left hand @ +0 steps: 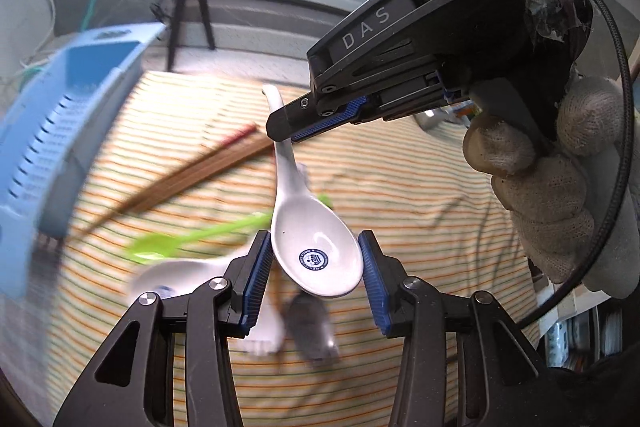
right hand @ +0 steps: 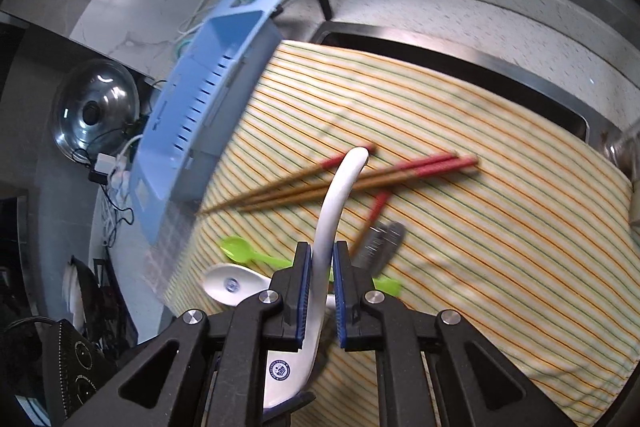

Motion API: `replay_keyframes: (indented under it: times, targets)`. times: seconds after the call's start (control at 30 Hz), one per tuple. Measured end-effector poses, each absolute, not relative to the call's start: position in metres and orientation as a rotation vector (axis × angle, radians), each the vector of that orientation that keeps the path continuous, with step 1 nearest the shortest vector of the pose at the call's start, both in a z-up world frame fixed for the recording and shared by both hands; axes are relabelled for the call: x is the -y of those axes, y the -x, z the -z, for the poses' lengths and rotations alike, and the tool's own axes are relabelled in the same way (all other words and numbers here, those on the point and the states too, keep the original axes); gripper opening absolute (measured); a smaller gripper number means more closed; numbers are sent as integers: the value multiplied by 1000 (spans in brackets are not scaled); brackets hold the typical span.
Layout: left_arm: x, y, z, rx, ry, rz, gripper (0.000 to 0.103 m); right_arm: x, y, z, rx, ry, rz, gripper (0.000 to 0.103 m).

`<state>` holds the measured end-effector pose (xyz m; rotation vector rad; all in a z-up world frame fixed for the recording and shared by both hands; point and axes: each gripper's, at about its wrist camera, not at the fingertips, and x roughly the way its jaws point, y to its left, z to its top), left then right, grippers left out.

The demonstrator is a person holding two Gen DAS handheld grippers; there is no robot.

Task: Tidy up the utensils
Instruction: 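Carry the spoon into the blue basket and open the right gripper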

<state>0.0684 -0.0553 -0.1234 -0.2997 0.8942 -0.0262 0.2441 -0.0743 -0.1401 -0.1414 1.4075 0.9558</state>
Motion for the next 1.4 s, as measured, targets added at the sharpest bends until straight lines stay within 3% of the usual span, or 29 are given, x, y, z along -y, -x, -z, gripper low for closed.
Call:
replay_keyframes:
  times: [0.37, 1.07, 1.2, 1.4]
  targets:
    - [-47, -58, 99, -875, 230, -14, 42, -27, -226, 118, -1367, 73, -1029, 10]
    - [-192, -68, 127, -972, 132, -148, 40, -165, -225, 147, -1355, 86, -1023, 11]
    - [-205, -67, 127, -958, 138, -180, 40, -166, -229, 146, -1333, 93, -1008, 26]
    - [-208, -60, 119, -937, 153, -190, 40, -158, -226, 138, -1300, 121, -1011, 27]
